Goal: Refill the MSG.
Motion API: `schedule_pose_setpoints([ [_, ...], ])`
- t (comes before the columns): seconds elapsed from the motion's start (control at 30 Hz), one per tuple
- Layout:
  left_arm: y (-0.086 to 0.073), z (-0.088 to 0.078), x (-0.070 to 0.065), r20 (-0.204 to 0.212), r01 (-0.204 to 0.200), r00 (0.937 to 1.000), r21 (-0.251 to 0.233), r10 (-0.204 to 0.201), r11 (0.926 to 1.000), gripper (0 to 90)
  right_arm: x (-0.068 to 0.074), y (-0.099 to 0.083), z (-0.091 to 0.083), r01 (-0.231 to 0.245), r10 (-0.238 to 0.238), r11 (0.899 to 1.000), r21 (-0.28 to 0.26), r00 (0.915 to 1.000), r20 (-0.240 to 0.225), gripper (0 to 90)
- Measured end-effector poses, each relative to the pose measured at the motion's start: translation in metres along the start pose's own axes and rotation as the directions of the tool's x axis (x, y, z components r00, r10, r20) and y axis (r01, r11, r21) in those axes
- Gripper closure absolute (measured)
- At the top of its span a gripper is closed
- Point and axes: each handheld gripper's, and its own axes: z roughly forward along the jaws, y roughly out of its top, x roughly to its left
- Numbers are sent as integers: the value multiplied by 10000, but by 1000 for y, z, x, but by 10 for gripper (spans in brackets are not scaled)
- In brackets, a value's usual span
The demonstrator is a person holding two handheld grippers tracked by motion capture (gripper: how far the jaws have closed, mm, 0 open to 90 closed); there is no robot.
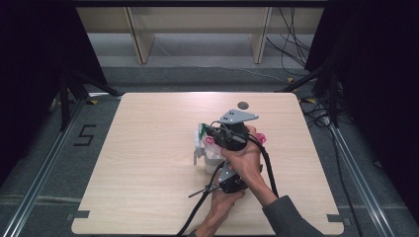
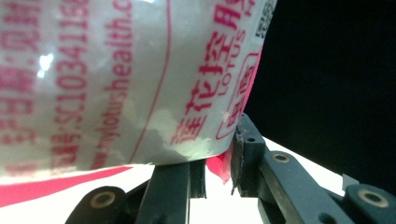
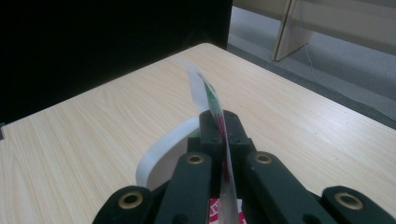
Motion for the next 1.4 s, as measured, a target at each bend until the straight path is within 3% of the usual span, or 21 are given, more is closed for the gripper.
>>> schedule_pose_setpoints([
  [0.1,0,0,1,-107,-232,9997,133,234,9996,776,0,0,1,249,-249,9997,54,9997,19,900],
  [0.17,0,0,0,-14,2,10000,15,-2,10000,776,-1,0,0,288,-288,9996,-36,9996,53,900],
  [0.2,0,1,0,20,56,10000,-54,-56,10000,776,1,0,-1,2,-2,10000,39,10000,-9,900],
  [0.33,0,0,0,-51,-30,10000,53,30,10000,776,-1,0,0,82,-82,10000,39,10000,30,900],
  [0.7,0,1,0,47,162,9999,-278,-161,9995,777,0,1,0,61,-60,9999,-103,10000,57,900],
  [0.73,-1,1,2,-5,-41,10000,-161,41,9999,777,1,0,1,236,-236,9997,41,9997,45,900],
  [0.77,-1,2,3,334,-138,9993,-76,141,9999,776,2,-1,2,160,-161,9997,185,9998,68,900],
  [0.8,-2,2,0,535,292,9981,45,-294,9996,777,2,-1,4,245,-246,9997,44,9995,197,900],
  [0.83,-2,2,0,521,268,9983,70,-272,9996,777,2,0,2,130,-131,9998,123,9999,62,900],
  [0.87,-1,2,-1,508,556,9972,-91,-551,9984,777,1,1,0,95,-95,10000,9,10000,27,900],
  [1.07,-2,2,-1,516,359,9980,-16,-358,9994,777,1,-1,2,270,-270,9996,111,9996,49,900],
  [1.1,-1,2,0,532,307,9981,42,-309,9995,777,1,-1,2,108,-107,9999,-57,9999,58,900],
  [1.17,-1,2,-3,393,558,9977,44,-560,9984,777,2,-1,1,80,-80,10000,8,10000,-5,900],
  [1.2,-2,3,-2,569,433,9974,27,-434,9991,777,1,-1,2,432,-432,9991,29,9990,64,900],
  [1.23,-2,3,-2,569,433,9974,27,-434,9991,777,1,-1,2,432,-432,9991,29,9990,64,900],
  [1.27,-1,3,-2,526,528,9972,-57,-524,9986,777,0,0,0,97,-97,10000,19,9999,26,900],
  [1.33,-2,3,-3,519,638,9967,-137,-630,9979,777,0,0,0,54,-54,10000,-28,10000,-9,900],
  [1.4,-2,3,-2,558,477,9973,-14,-475,9989,777,0,-1,2,484,-484,9988,41,9988,81,900],
])
